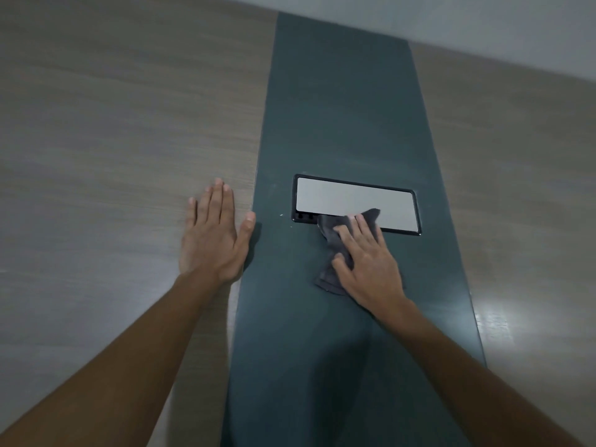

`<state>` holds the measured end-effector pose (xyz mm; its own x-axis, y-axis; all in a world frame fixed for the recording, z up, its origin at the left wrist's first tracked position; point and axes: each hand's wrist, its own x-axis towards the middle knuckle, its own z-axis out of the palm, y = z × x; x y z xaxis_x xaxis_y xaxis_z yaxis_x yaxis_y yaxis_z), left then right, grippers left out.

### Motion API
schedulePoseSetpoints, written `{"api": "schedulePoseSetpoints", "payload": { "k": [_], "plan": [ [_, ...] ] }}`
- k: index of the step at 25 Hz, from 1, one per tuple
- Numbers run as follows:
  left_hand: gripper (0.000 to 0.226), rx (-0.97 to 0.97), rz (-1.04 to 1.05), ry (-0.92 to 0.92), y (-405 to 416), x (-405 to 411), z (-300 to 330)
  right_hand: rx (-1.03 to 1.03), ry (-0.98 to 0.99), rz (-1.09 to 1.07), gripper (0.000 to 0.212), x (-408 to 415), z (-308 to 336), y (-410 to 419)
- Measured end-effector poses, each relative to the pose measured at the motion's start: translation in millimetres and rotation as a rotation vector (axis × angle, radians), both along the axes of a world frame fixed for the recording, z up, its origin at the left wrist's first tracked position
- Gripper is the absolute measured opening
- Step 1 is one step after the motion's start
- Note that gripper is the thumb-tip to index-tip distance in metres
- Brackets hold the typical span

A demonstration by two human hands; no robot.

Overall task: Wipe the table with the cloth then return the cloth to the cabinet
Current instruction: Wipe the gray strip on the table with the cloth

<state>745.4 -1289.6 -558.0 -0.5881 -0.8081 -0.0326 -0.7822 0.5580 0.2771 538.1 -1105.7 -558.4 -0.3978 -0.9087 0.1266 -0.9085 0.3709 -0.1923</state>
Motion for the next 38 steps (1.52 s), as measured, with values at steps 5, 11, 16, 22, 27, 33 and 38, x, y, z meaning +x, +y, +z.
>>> {"api": "schedulePoseSetpoints", "payload": {
  "k": [5,11,16,22,27,33,38],
  "plan": [
    [0.084,-0.005,0.013,-0.009,0.2,-0.4,0.4,0.005,-0.01,0.035,0.059,39.6,-2.1,-37.0],
    [0.082,0.003,0.009,-0.025,0.6,-0.6,0.9,0.03,0.003,0.057,0.059,76.7,-1.3,-45.5],
    [0.086,0.003,0.015,0.006,0.7,-2.4,2.3,0.095,0.036,-0.093,0.072,61.6,7.0,-102.3],
    [0.08,0.007,0.018,0.0,0.9,-0.7,0.7,0.183,0.073,-0.073,0.063,80.9,3.6,-82.0],
    [0.081,0.005,0.013,-0.001,0.7,-2.3,2.2,0.281,0.027,-0.163,0.062,56.6,14.3,-132.4],
    [0.081,0.004,0.015,0.014,1.2,-0.7,2.7,0.276,0.028,-0.096,0.062,59.6,13.5,-118.2],
    [0.082,0.014,0.018,0.009,0.4,-1.2,3.1,0.213,0.057,-0.168,0.06,55.8,12.1,-128.6]
  ]
}}
